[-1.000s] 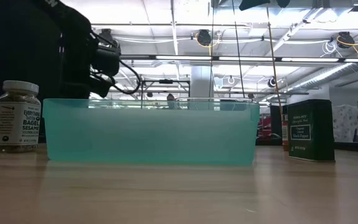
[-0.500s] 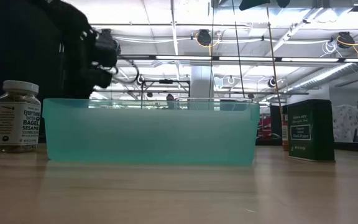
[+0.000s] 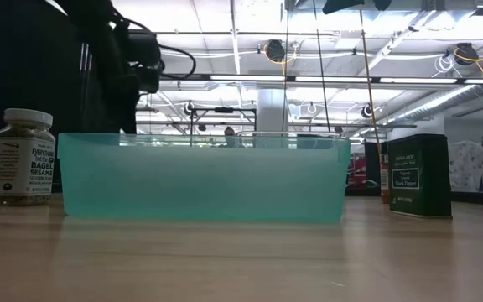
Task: Sort spices by type
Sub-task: Put the top red spice can into the green bin
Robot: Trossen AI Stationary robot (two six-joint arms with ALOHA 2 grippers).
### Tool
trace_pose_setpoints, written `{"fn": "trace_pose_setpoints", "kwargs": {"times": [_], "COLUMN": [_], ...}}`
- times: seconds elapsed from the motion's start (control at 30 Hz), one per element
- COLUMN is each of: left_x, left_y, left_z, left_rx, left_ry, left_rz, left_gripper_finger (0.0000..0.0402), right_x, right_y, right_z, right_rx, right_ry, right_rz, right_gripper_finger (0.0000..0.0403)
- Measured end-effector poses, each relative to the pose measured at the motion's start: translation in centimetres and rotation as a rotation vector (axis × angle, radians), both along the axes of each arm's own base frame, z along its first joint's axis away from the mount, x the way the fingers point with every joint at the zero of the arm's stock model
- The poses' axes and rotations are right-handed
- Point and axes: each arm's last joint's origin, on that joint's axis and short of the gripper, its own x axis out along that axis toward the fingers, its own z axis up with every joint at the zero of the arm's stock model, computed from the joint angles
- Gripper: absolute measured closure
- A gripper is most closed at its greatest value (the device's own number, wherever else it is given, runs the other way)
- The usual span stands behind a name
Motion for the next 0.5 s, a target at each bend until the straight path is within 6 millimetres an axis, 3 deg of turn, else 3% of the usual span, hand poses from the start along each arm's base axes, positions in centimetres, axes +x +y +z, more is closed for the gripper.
{"fn": "trace_pose_setpoints", "kwargs": {"times": [0.2, 0.4, 0.5], "left_x": [0.1, 1.0, 1.3], "left_y": [0.0, 0.8, 1.2], "left_z": [-0.3, -0.9, -1.8], "left_rx": [0.085, 0.083, 0.084], "left_ry": [0.097, 0.059, 0.116], "left_rz": [-0.086, 0.026, 0.051], "left_gripper_finger": [0.0157, 0.0147, 0.0162], "right_x": [0.0, 0.0, 0.0], "right_y": [0.0, 0.0, 0.0], "right_z": [0.0, 0.0, 0.0], "right_rx": [0.000, 0.000, 0.000], "right_ry": [0.000, -0.001, -0.001], "right_rz": [0.000, 0.000, 0.000], "right_gripper_finger": [0.0403, 0.0403, 0.0403]}}
